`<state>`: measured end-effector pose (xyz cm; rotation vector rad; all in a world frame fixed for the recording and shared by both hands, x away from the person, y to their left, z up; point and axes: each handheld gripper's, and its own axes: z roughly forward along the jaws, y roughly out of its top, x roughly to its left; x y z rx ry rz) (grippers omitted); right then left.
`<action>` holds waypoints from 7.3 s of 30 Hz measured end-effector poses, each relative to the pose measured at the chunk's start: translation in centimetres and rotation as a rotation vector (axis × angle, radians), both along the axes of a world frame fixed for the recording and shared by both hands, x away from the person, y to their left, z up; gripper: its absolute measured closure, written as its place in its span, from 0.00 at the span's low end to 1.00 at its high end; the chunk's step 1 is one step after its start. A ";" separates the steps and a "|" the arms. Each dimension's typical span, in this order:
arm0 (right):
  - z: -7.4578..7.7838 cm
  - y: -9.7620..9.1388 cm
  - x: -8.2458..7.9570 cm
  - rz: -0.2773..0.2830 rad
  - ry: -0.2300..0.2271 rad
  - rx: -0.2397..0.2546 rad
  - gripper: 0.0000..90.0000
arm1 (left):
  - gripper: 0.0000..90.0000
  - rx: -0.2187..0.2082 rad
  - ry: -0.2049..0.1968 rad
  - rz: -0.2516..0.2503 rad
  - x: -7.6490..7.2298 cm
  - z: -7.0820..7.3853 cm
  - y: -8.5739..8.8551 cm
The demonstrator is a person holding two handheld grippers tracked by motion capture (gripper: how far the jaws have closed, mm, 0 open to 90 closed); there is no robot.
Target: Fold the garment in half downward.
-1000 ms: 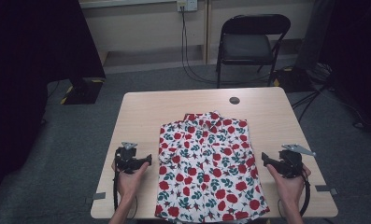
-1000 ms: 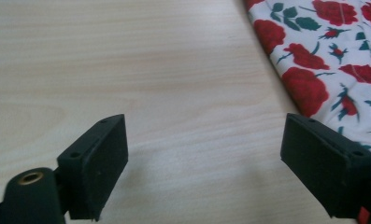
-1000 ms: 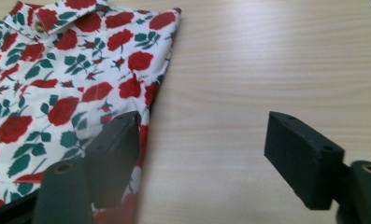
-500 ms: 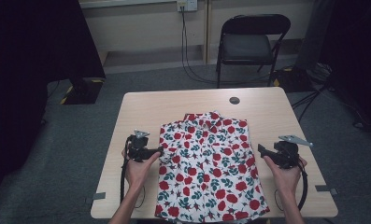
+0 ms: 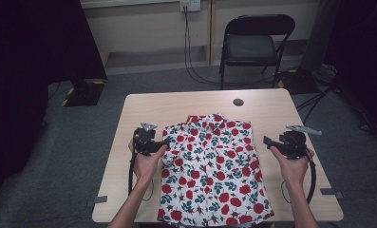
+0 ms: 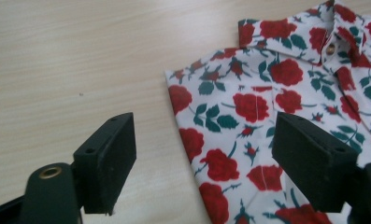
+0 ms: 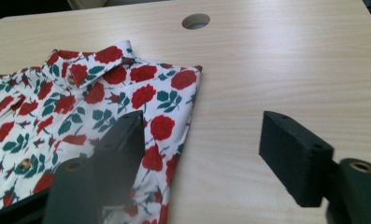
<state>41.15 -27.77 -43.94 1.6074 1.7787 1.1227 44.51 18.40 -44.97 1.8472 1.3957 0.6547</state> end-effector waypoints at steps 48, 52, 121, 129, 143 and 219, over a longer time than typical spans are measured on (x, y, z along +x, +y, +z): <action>-4.2 2.6 14.7 0.096 0.223 0.006 0.52 | 0.41 -0.052 0.170 -0.066 9.5 -4.5 1.0; -4.7 2.8 15.2 0.086 0.241 -0.007 0.54 | 0.43 -0.044 0.191 -0.078 9.8 -5.0 0.6; -2.4 5.3 13.6 0.103 0.147 -0.060 0.97 | 0.97 -0.021 0.075 -0.058 7.7 -3.1 -0.6; -1.5 5.5 12.6 0.112 0.122 -0.062 0.97 | 0.97 -0.030 0.051 -0.067 6.7 -2.7 -0.8; 0.1 5.9 10.8 0.122 0.073 -0.054 0.97 | 0.98 -0.057 0.010 -0.086 5.1 -1.4 -0.4; -0.7 4.7 -1.9 0.192 -0.037 -0.055 0.97 | 0.97 -0.121 -0.072 -0.197 -5.3 -2.5 1.2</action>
